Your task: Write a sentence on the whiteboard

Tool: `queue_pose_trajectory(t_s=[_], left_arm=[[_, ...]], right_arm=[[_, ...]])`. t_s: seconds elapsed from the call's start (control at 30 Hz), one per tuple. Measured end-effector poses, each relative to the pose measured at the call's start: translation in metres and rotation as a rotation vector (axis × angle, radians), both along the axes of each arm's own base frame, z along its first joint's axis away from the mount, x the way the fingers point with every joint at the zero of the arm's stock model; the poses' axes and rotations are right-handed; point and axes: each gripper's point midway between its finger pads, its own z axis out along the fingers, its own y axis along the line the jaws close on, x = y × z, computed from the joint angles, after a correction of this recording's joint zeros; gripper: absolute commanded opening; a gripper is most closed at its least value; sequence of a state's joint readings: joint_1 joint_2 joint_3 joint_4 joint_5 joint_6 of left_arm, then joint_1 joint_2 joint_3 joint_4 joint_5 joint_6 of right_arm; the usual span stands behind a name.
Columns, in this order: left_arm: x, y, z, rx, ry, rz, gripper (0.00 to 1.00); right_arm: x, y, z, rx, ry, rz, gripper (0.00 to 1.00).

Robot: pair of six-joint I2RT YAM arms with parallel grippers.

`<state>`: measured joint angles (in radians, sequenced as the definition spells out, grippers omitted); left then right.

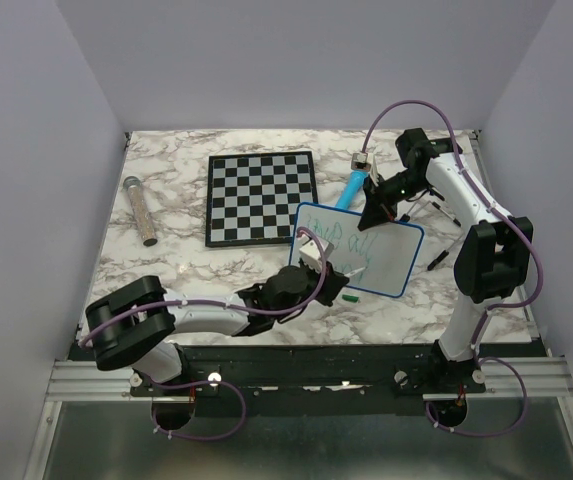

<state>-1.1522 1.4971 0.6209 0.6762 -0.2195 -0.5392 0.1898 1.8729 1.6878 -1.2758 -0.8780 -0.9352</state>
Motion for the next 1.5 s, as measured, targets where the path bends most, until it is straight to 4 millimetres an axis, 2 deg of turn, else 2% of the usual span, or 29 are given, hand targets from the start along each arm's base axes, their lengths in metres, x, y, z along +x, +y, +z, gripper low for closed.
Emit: queue_pose_trajectory(t_s=[0.23, 0.63, 0.97, 1.33, 1.5], left_arm=[[-0.002, 0.009, 0.001, 0.002, -0.013, 0.019, 0.00], [-0.005, 0.019, 0.017, -0.030, -0.043, 0.034, 0.00], [-0.004, 0.018, 0.017, -0.042, -0.049, 0.036, 0.00], [-0.002, 0.013, 0.000, -0.019, -0.046, 0.033, 0.00], [-0.003, 0.008, -0.017, 0.004, -0.029, 0.019, 0.00]], right_arm=[[0.000, 0.000, -0.001, 0.001, 0.004, -0.004, 0.00], [0.001, 0.001, -0.002, 0.006, 0.010, -0.013, 0.00], [0.002, 0.003, -0.002, 0.010, 0.016, -0.034, 0.01], [-0.002, 0.016, -0.002, 0.014, 0.011, -0.015, 0.01], [-0.002, 0.019, -0.002, 0.014, 0.014, -0.018, 0.01]])
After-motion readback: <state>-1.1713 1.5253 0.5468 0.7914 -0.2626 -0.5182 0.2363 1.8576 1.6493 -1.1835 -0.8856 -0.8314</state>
